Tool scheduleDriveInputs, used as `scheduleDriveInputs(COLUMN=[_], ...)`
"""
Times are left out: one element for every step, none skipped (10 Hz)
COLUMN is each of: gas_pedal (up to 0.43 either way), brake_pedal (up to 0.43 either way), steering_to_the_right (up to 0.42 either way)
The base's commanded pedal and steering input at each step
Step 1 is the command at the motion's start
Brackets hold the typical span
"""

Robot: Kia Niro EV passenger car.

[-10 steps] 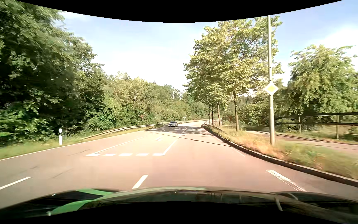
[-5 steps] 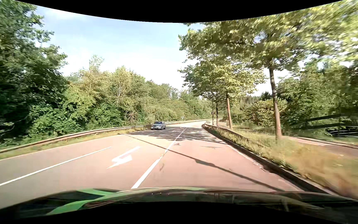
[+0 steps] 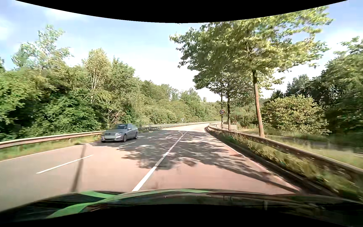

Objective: Follow the waypoints while adhering to traffic rules and regulations

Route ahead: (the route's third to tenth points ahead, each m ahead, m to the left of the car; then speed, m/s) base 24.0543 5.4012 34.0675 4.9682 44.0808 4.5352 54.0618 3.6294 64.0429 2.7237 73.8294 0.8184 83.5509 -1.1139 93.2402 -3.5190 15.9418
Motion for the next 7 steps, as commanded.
scheduleDriveInputs(gas_pedal=[0.118, 0.118, 0.110, 0.087, 0.079, 0.079, 0.079], brake_pedal=[0.000, 0.000, 0.000, 0.000, 0.000, 0.000, 0.000], steering_to_the_right=[0.004, 0.004, 0.004, 0.004, 0.005, 0.005, 0.006])
